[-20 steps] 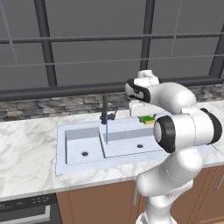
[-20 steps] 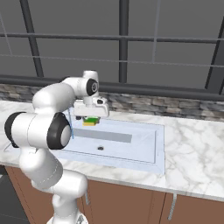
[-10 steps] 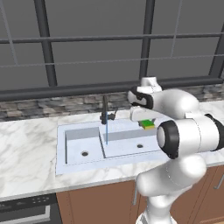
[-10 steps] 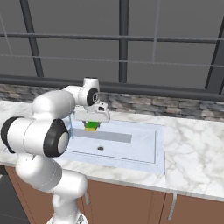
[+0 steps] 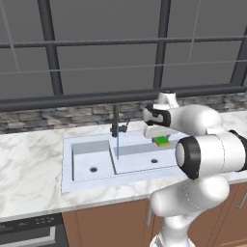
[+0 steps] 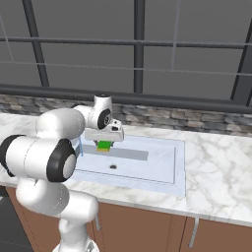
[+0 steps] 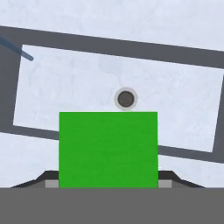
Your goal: Soak the sponge with water for a few seconds and then drop it inside the sink.
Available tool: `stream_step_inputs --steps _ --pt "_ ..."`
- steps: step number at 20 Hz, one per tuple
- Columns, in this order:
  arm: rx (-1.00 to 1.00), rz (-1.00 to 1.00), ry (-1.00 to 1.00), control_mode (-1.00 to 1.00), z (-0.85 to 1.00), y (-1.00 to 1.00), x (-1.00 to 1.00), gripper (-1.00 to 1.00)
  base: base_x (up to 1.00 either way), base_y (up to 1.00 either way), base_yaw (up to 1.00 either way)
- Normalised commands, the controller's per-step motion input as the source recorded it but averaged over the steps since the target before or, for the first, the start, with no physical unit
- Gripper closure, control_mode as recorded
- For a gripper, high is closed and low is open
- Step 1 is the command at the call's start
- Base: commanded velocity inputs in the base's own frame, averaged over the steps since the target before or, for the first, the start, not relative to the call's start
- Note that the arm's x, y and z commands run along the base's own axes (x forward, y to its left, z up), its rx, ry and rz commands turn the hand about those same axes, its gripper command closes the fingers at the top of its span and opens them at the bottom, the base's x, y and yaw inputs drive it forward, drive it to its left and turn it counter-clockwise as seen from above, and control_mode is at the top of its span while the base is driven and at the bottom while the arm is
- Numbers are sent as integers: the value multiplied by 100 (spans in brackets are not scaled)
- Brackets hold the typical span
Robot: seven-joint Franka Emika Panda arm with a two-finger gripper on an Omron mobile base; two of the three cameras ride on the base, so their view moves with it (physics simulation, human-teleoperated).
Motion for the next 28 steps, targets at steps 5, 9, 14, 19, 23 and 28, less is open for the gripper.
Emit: stream_step_inputs --steps 5,9,14,19,23,28 --pt "0 3 0 -100 -6 0 23 100 0 0 0" --pt "0 2 0 -100 -10 0 10 100 0 0 0" --pt "0 2 0 -100 -24 0 7 100 0 0 0" --pt "0 1 0 -100 -34 0 4 100 0 0 0" --pt "0 2 -1 -100 -35 0 8 100 0 0 0" --pt "0 2 -1 -100 -35 0 8 100 0 0 0"
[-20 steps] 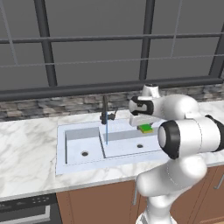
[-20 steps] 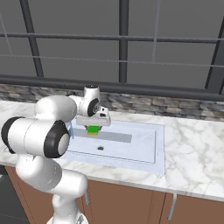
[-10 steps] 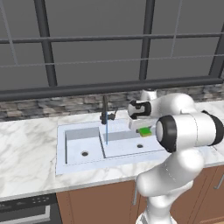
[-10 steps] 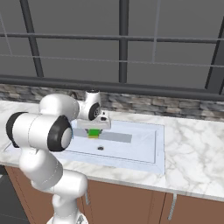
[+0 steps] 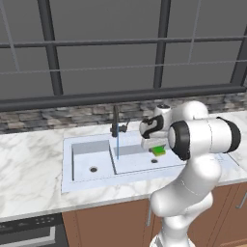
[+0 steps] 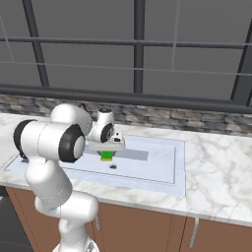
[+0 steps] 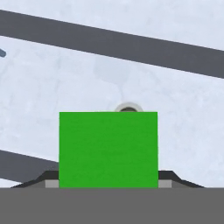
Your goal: Soak the sponge with water for a few seconds and then drop it inside the sink.
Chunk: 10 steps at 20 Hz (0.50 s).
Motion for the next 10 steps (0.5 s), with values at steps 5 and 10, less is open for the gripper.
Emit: stream_step_inputs --steps 5,10 --pt "0 1 0 -100 -35 0 7 100 0 0 0" --pt "0 1 -1 -100 -18 0 5 100 0 0 0"
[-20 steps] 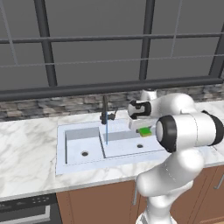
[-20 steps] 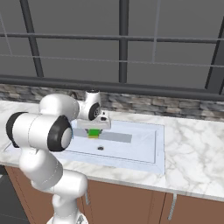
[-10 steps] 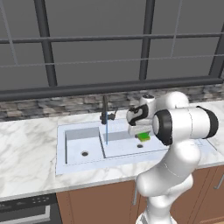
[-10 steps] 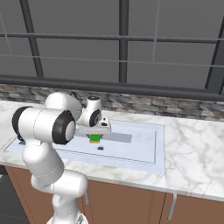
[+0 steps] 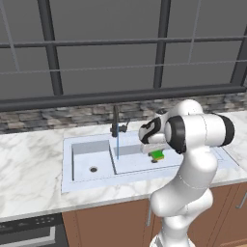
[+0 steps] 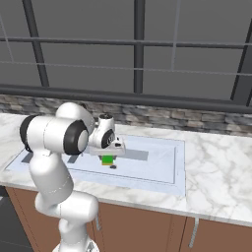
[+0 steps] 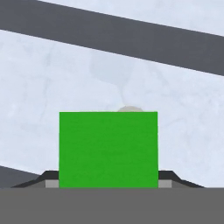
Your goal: Soak the sponge with water for a few seconds and then drop it inside the sink.
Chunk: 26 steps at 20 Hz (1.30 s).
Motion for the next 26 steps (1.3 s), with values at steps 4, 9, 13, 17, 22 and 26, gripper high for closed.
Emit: stream_step_inputs --steps 4,9,13,17,22,26 --pt "0 2 0 -100 -7 0 7 100 0 0 0" --pt "0 2 -1 -100 -11 0 11 100 0 0 0" --pt "0 1 -1 -100 -13 0 5 100 0 0 0" --pt "0 1 -1 -100 -19 0 0 100 0 0 0" --pt "0 1 -1 -100 -16 0 0 100 0 0 0" --pt "0 1 -1 -100 -13 0 0 100 0 0 0"
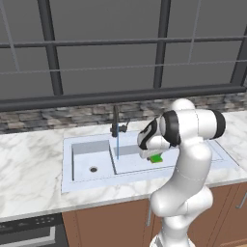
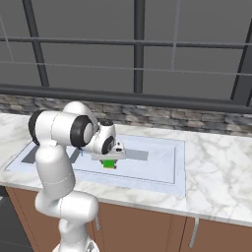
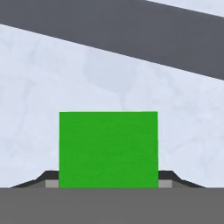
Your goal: Soak the sponge with water for a few seconds and then drop it inside the sink.
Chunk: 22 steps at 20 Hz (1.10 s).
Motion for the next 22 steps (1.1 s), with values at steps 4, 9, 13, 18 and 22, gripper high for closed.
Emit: stream_step_inputs --steps 4,9,13,18,22 --pt "0 1 -1 -100 -12 0 0 100 0 0 0" --pt "0 0 0 -100 -7 0 0 100 0 0 0" --pt "0 0 0 -100 0 0 0 -100 0 0 0" --pt "0 0 0 -100 0 0 0 -100 0 0 0" --pt "0 0 0 -100 2 0 0 -100 0 0 0"
